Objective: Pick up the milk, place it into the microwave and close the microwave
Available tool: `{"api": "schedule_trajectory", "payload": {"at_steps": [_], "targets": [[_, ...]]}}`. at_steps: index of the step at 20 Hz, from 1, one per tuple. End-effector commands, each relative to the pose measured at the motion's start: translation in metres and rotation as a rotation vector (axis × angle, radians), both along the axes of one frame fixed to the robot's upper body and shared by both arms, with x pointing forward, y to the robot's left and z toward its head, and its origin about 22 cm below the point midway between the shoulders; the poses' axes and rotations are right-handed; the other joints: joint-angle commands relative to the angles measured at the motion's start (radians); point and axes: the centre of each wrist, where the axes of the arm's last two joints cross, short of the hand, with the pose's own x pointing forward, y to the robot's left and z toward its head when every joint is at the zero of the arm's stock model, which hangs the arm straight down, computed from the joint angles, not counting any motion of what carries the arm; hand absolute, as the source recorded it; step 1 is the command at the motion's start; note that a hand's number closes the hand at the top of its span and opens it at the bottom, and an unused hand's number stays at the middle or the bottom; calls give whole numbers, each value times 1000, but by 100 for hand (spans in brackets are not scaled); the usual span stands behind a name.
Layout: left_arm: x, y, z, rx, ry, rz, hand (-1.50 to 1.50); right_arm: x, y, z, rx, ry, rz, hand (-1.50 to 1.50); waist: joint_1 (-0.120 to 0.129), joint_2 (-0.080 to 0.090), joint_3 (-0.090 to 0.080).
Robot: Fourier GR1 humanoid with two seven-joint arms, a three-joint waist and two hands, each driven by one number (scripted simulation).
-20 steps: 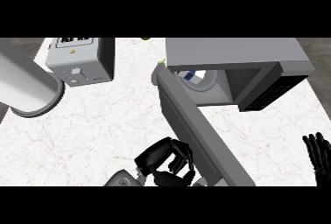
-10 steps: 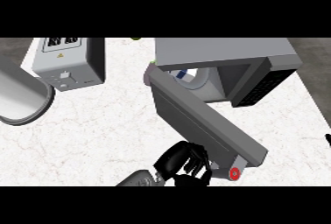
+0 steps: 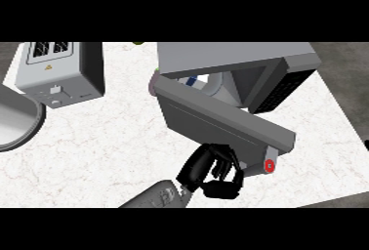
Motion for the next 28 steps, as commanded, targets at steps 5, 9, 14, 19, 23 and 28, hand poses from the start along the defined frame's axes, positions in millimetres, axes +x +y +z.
{"api": "schedule_trajectory", "payload": {"at_steps": [5, 9, 14, 19, 23, 28], "targets": [[25, -8, 33, -203, -47, 132, 150, 6, 2, 23, -2, -17, 90, -150, -53, 14, -3], [40, -8, 39, -221, -32, 161, 150, 11, -4, 35, -25, -25, 116, -150, -82, 26, -2], [67, -7, 55, -238, -31, 230, 150, 15, -5, 42, -26, -17, 140, -150, -101, 36, 1], [85, -6, 65, -260, -21, 268, 150, 21, -9, 54, -52, -24, 150, -150, -116, 47, 1], [97, -6, 76, -321, -36, 281, 150, 24, -14, 57, -44, -22, 138, -150, -129, 54, 2], [102, -6, 77, -342, -45, 281, 150, 32, -20, 71, -53, -41, 135, -150, -122, 56, 2]]}}
